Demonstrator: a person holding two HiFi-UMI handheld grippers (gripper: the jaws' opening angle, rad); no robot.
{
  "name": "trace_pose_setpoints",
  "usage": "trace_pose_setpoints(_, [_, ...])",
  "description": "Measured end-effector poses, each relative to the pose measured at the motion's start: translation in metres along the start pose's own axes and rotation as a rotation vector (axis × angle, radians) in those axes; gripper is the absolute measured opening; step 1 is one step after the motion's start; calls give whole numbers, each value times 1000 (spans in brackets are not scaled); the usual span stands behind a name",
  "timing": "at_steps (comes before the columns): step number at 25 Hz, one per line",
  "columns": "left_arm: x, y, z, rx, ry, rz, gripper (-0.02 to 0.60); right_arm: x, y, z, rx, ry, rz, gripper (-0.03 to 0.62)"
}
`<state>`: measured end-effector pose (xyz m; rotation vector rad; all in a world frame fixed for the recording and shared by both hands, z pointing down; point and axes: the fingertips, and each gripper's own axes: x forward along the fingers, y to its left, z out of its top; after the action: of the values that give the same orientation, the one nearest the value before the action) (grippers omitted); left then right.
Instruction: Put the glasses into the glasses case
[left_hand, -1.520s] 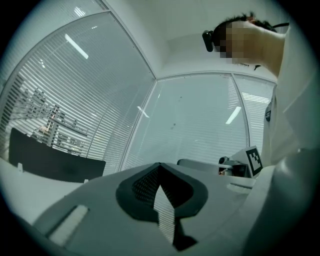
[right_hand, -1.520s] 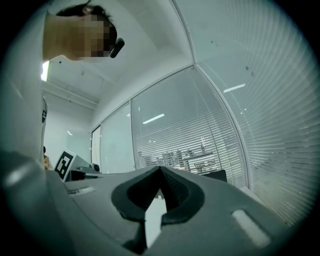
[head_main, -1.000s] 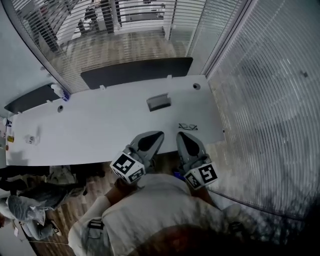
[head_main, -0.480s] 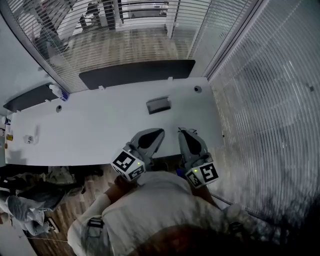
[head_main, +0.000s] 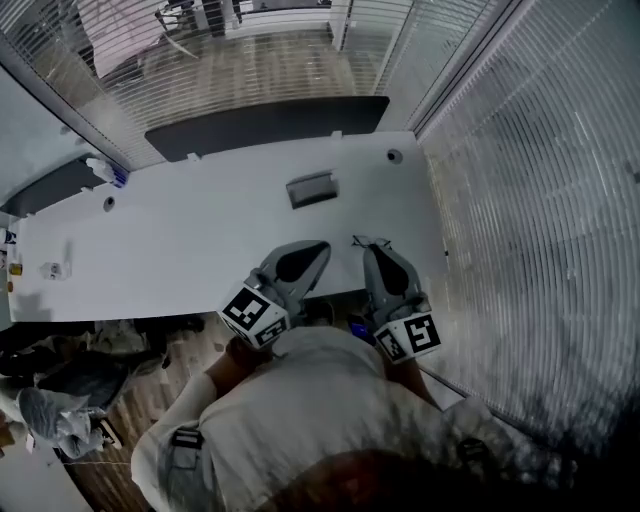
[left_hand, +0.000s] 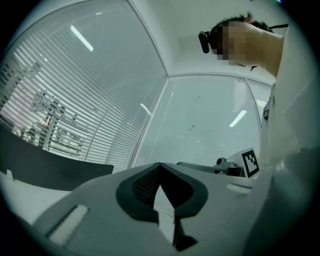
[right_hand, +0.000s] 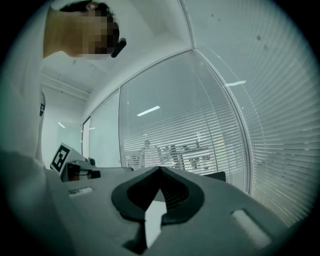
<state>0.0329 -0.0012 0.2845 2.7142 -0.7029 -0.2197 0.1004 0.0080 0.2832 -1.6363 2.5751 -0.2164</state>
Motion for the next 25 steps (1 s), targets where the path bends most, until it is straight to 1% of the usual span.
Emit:
trace_pose_setpoints(4, [3,0,-26,-37,33,-12,0,-10,-4,-14,25,39,-23,2])
trace_pose_setpoints(8, [6,4,-41,-74,70,-7,0,-15,-11,-30,41,78,-41,2])
trace_pose_setpoints(12, [9,3,-58,-111,113,0,0,-25,-17,-49,66,138,-63,2])
trace_pose_setpoints(16, [10,-1,-80,-137,154,3,0,-35,-18,-70,102,189,-68,2])
trace_pose_setpoints(19, [13,0,-94,-157,170,7,0,-39,-18,-82,127,210,-67,2])
trace_pose_setpoints(22, [17,3,-99,-165,171,12,0,-38,-22,-87,99,229,-59,2])
trace_pose_setpoints(25, [24,9,-96,-146,162,18,0,-36,-38,-88,14,251,-63,2])
